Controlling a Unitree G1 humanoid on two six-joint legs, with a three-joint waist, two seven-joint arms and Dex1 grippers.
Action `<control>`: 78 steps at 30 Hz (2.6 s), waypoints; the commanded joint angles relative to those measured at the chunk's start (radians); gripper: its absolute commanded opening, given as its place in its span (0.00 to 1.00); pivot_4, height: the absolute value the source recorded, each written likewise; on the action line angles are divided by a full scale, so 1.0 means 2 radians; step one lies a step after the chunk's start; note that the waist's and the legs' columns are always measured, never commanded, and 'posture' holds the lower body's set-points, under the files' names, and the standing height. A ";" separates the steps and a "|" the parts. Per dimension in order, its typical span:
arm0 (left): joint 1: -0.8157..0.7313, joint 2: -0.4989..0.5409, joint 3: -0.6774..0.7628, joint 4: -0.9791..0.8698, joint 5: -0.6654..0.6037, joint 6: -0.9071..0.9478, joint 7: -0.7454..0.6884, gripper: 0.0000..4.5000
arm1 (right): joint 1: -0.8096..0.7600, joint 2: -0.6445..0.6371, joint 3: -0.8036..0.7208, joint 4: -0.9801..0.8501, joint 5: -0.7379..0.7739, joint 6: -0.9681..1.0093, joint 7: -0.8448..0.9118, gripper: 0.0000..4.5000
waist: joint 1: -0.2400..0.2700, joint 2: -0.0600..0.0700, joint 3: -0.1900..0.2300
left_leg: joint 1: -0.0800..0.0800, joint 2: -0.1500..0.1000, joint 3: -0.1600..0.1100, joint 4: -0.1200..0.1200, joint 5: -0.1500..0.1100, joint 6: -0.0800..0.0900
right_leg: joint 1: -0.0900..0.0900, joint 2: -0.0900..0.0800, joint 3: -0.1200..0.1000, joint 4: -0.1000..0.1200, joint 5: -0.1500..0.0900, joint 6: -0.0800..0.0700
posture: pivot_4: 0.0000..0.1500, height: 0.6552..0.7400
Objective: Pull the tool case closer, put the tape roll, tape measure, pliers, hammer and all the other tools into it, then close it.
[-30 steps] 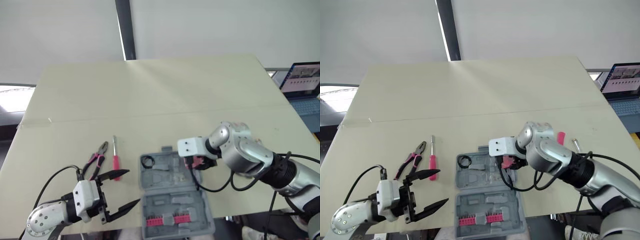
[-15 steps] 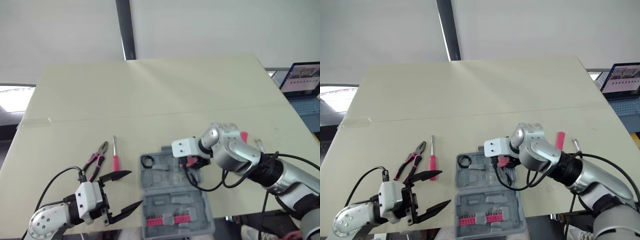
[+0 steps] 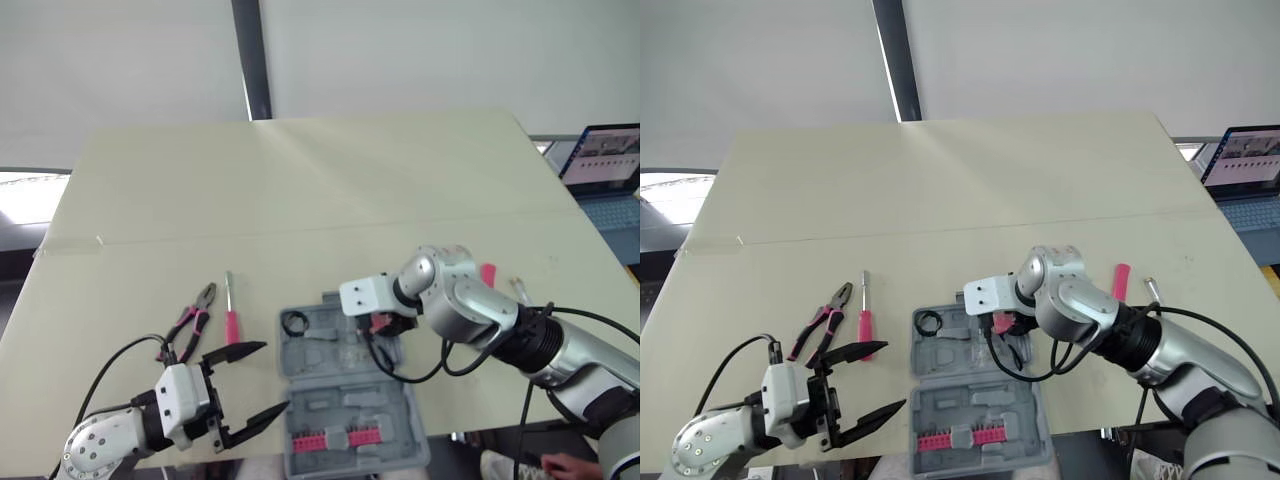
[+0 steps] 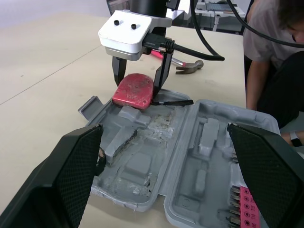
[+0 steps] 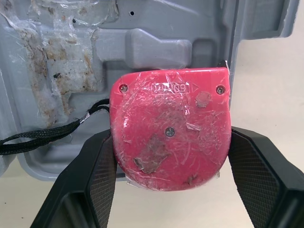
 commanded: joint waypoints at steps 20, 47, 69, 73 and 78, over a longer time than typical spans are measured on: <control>-0.013 -0.007 -0.015 -0.004 0.006 -0.011 0.000 1.00 | 0.058 -0.044 -0.209 -0.062 0.125 -0.014 0.007 0.87 | 0.003 0.000 0.000 | 0.000 0.000 0.000 0.000 0.000 0.000 | 0.000 0.000 0.000 0.000 0.000 0.000 | 1.00 0.97; -0.015 0.001 0.001 0.000 0.004 -0.013 -0.009 1.00 | 0.270 0.013 -0.377 0.055 0.301 -0.278 -0.055 0.23 | 0.002 0.000 0.000 | 0.001 0.000 0.000 0.000 0.000 0.000 | 0.001 0.000 0.000 0.000 0.000 0.000 | 1.00 0.97; 0.000 0.011 0.016 -0.032 -0.003 0.010 -0.001 1.00 | 0.246 0.040 -0.339 0.196 0.254 -0.394 -0.081 0.23 | 0.002 0.000 0.000 | 0.001 0.000 0.000 0.000 0.000 0.000 | 0.001 0.000 0.000 0.000 0.000 0.000 | 1.00 0.97; 0.000 0.012 0.018 -0.039 -0.004 0.015 0.002 1.00 | 0.253 0.038 -0.333 0.205 0.247 -0.404 -0.080 0.23 | 0.002 0.000 0.000 | 0.001 0.000 0.000 0.000 0.000 0.000 | 0.001 0.000 0.000 0.000 0.000 0.000 | 1.00 0.97; -0.001 0.011 0.018 -0.045 -0.005 0.023 0.004 1.00 | 0.254 0.034 -0.318 0.208 0.237 -0.392 -0.074 0.23 | 0.002 0.000 0.000 | 0.001 0.000 0.000 0.000 0.000 0.000 | 0.001 0.000 0.000 0.000 0.000 0.000 | 1.00 0.97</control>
